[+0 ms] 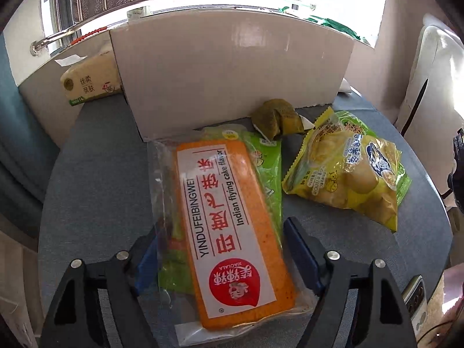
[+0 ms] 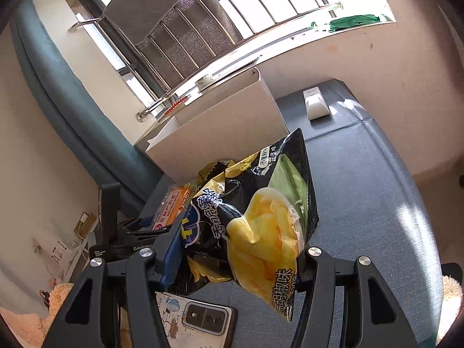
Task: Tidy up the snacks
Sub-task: 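Grasp the orange flying cake pack with left gripper while right grasps black chip bag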
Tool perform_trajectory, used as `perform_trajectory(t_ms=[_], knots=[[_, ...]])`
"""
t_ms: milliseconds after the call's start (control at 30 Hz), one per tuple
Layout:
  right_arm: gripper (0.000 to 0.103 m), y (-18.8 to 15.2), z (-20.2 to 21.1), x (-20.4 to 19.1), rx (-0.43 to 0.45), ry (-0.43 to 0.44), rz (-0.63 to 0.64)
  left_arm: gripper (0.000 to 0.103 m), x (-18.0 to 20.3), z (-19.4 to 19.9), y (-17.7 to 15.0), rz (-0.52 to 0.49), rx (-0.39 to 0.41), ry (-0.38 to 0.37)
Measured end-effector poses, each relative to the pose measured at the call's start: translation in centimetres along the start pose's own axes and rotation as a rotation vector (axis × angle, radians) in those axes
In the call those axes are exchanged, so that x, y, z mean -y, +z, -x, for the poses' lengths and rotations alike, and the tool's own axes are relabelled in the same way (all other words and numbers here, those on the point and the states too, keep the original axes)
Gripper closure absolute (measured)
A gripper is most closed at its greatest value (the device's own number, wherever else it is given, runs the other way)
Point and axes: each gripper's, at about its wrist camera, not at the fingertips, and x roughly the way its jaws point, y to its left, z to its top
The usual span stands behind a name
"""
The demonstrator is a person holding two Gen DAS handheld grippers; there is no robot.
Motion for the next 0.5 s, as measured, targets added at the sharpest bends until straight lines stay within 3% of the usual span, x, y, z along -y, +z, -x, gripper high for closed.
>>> perform_trajectory(t_ms=[233, 500], knots=[[0.040, -0.6, -0.8, -0.1, -0.026, 0.010, 0.000, 0.027, -1.4, 2.6, -1.3, 0.010, 0.039, -0.071], [0.040, -0.9, -1.8, -1.0, -0.059, 0.015, 0.030, 0.022, -1.3, 3.0, -2.4, -0.026, 0.030, -0.048]])
